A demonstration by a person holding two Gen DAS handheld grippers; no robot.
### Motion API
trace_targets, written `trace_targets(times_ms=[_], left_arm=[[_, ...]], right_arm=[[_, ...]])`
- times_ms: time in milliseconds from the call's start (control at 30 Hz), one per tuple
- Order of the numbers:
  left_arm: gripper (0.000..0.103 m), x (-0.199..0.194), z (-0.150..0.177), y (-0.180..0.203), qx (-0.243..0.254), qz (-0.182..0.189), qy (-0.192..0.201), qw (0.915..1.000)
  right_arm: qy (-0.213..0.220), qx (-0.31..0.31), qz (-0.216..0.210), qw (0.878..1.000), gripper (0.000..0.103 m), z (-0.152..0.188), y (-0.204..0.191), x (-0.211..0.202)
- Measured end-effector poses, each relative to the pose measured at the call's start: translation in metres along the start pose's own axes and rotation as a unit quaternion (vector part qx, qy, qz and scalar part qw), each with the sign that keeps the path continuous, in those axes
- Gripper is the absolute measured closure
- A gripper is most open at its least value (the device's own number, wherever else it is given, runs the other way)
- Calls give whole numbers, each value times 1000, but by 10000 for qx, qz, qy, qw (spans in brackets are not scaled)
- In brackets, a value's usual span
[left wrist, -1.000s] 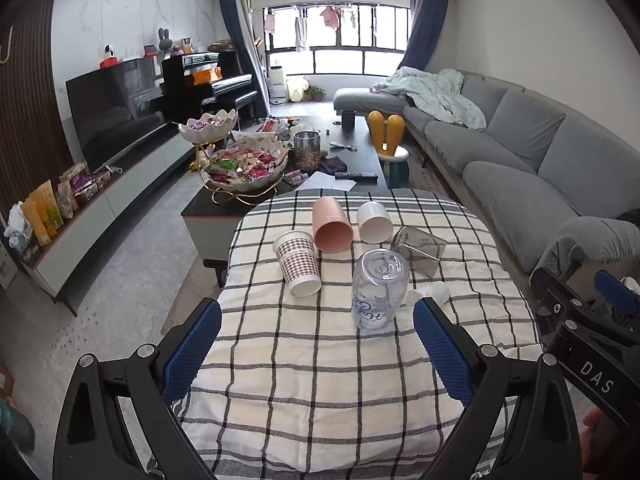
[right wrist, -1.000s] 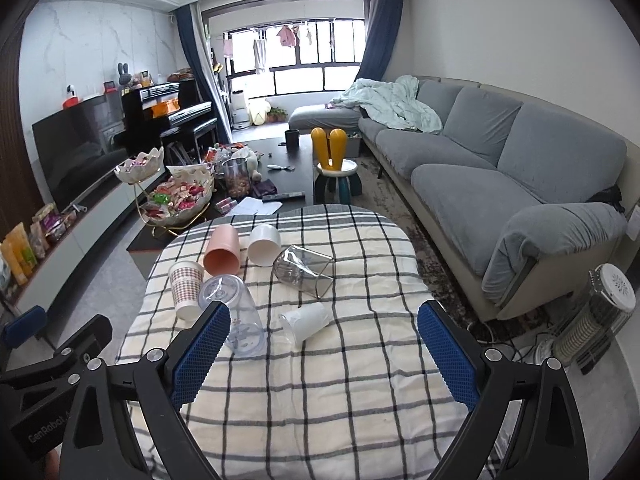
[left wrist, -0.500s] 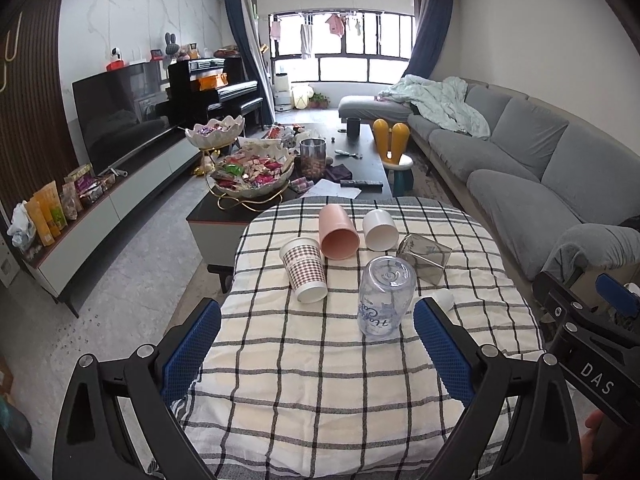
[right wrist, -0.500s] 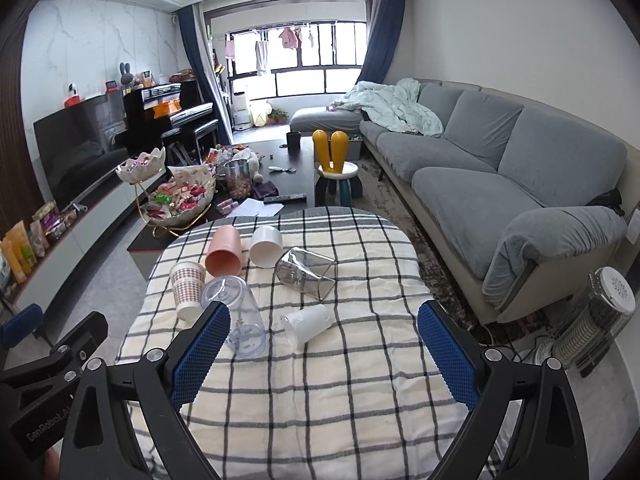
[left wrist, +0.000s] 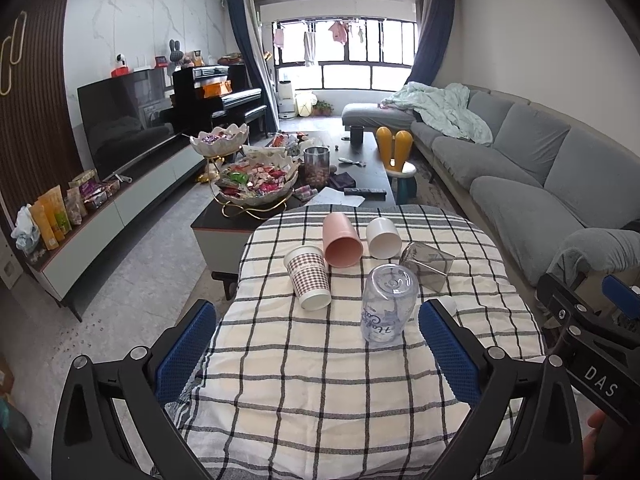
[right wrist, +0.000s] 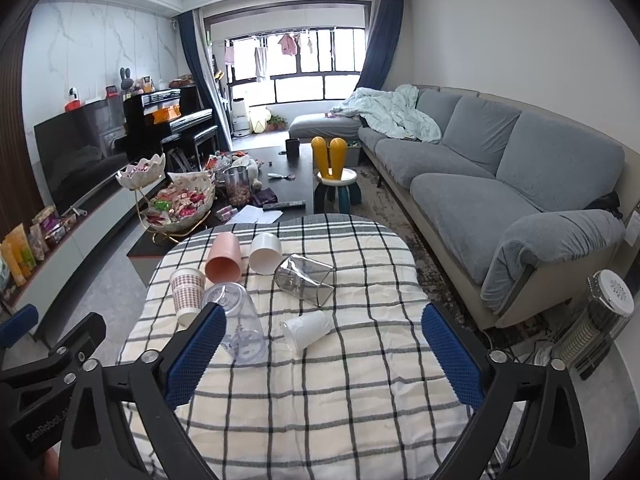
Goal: Flip cup upside down
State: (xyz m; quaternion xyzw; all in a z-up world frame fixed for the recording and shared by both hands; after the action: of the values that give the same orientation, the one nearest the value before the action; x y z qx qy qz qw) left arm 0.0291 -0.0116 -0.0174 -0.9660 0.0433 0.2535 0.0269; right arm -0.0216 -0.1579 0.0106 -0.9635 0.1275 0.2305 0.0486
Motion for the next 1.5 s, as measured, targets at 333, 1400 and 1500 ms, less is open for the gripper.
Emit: trace_targets(times_ms=[333,1400,1500], left_arm=[[0,-2,-2,-7,-17,-185,91,9998],[0,-7,-5,-9,-128,-240,122,9996],[0,-5,-6,-8,-165,-239,84,9995]], right_arm=[[50,10,22,10000,2,-5,0,-3],[88,20,20,10000,2,-5,-2,-5],[89,17,19,10000,2,-5,-2,-4]])
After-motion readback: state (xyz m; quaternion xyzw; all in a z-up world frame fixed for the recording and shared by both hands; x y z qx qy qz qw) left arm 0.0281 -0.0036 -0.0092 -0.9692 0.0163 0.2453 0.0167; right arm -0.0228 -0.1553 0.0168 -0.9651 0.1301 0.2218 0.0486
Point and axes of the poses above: each gripper's, at about its wrist camera, not at the fingertips, and x roughly the way its jaws point, y to its right, z to its underside, the point moved 4 cm from there along x, roughly the way its jaws point, and after that the axes turned 7 degrees about y, right-handed, at the moved point
